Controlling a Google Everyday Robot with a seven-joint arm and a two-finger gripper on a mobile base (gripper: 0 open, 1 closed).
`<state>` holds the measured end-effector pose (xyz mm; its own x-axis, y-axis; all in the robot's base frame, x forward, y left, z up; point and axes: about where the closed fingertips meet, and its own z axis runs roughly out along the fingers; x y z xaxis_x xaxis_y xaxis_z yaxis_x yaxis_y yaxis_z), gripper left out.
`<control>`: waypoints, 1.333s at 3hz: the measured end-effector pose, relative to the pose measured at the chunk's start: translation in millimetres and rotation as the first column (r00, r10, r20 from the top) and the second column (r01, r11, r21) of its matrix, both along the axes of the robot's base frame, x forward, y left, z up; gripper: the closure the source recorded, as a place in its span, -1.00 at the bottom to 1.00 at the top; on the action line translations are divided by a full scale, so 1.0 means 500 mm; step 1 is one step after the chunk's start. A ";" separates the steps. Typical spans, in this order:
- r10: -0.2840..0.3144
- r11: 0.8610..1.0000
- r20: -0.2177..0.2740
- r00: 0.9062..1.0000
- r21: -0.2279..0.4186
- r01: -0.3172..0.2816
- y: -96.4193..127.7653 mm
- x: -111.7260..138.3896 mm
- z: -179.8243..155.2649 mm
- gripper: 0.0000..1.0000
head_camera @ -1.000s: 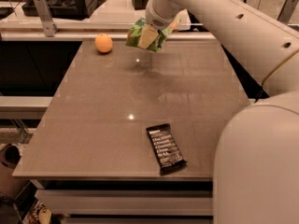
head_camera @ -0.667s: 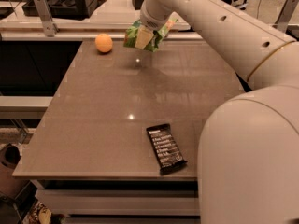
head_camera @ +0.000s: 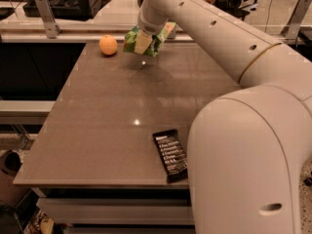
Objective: Move green rice chip bag near orange
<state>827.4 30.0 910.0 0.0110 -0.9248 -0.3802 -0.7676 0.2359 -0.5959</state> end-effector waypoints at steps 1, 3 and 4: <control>0.025 1.000 -0.010 1.000 0.000 -0.025 0.035 0.006 -0.017 1.00; 0.027 1.000 -0.018 0.999 -0.003 -0.027 0.040 0.007 -0.030 0.20; 0.029 1.000 -0.022 0.999 -0.004 -0.029 0.042 0.008 -0.036 -0.27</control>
Offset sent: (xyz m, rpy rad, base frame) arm 0.0029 0.0160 -0.0079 0.0003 0.0092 0.0222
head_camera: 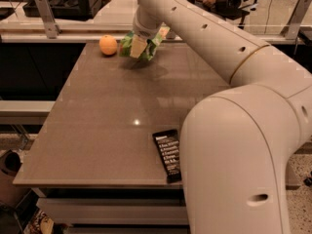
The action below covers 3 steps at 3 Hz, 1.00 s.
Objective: Move green rice chip bag near orange
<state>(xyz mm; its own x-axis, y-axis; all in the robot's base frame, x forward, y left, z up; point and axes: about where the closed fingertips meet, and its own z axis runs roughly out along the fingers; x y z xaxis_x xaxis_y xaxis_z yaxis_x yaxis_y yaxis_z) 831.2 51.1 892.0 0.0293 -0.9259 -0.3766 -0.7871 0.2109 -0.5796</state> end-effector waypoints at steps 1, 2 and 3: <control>0.002 1.000 -0.004 1.000 -0.002 -0.002 0.002 0.000 -0.006 -0.73; 0.003 1.000 -0.008 1.000 -0.003 -0.003 0.005 0.001 -0.012 -1.00; 0.003 1.000 -0.008 1.000 -0.003 -0.003 0.005 0.001 -0.012 -1.00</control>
Offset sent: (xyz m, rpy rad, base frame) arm 0.0002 0.0011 -0.0028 -0.0014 0.0036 0.0014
